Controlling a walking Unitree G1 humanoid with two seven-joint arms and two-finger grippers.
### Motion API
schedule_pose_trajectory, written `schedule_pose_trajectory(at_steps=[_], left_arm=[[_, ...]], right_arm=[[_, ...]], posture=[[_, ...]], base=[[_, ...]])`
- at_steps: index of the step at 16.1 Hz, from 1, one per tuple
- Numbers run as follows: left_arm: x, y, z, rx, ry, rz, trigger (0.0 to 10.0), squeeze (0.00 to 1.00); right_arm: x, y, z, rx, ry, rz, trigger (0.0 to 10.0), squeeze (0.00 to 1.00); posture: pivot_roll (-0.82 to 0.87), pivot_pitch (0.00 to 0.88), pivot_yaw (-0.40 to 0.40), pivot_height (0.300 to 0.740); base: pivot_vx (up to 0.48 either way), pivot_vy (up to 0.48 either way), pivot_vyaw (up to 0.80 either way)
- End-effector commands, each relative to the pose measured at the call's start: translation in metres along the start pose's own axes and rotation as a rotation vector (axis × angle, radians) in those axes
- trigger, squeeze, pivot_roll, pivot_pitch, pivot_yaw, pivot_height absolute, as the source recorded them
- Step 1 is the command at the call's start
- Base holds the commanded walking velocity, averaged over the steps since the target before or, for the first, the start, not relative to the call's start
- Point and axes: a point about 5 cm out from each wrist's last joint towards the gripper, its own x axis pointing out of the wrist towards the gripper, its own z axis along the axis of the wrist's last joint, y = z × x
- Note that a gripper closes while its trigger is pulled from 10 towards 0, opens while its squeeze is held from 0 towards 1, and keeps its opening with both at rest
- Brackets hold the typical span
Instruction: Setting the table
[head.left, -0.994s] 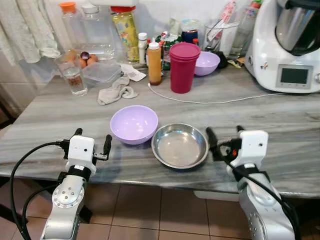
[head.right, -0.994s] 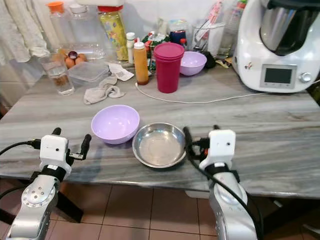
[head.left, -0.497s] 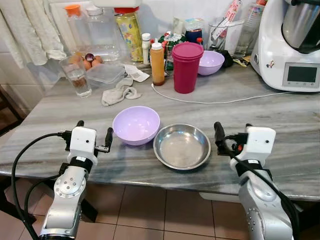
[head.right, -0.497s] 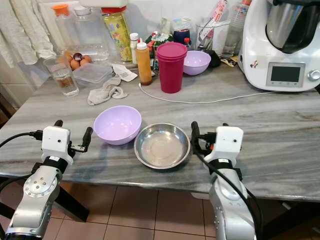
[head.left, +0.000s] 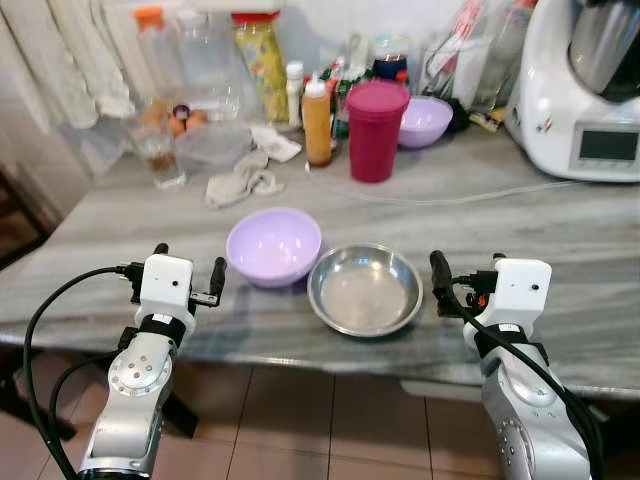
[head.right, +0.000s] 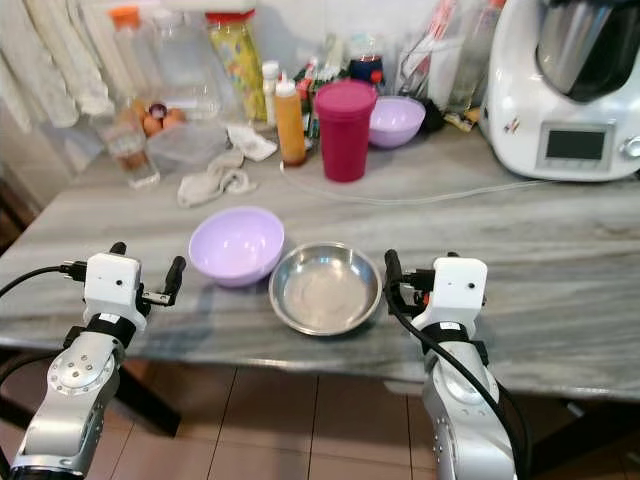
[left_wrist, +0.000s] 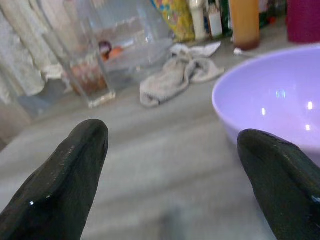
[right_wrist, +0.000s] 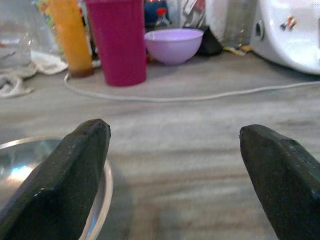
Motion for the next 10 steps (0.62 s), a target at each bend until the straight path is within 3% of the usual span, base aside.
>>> schedule_pose_trajectory(at_steps=[1,10], left_arm=[[-0.0025,0.0020,-0.0038,0.008,0.025,0.008,10.0,0.00],[-0.0045,0.0001,-0.0038,0.000,0.026,0.014,10.0,0.00]], right_arm=[[-0.0011,0.0042,0.0042,0.002,-0.010,0.026,10.0,0.00],[0.0031,0.0033,0.0062,-0.004,-0.012,0.029,10.0,0.00]], posture=[[-0.27,0.040,0.084,0.740],[-0.26,0.049,0.067,0.740]], base=[[-0.289,0.000,0.00],[-0.289,0.000,0.00]])
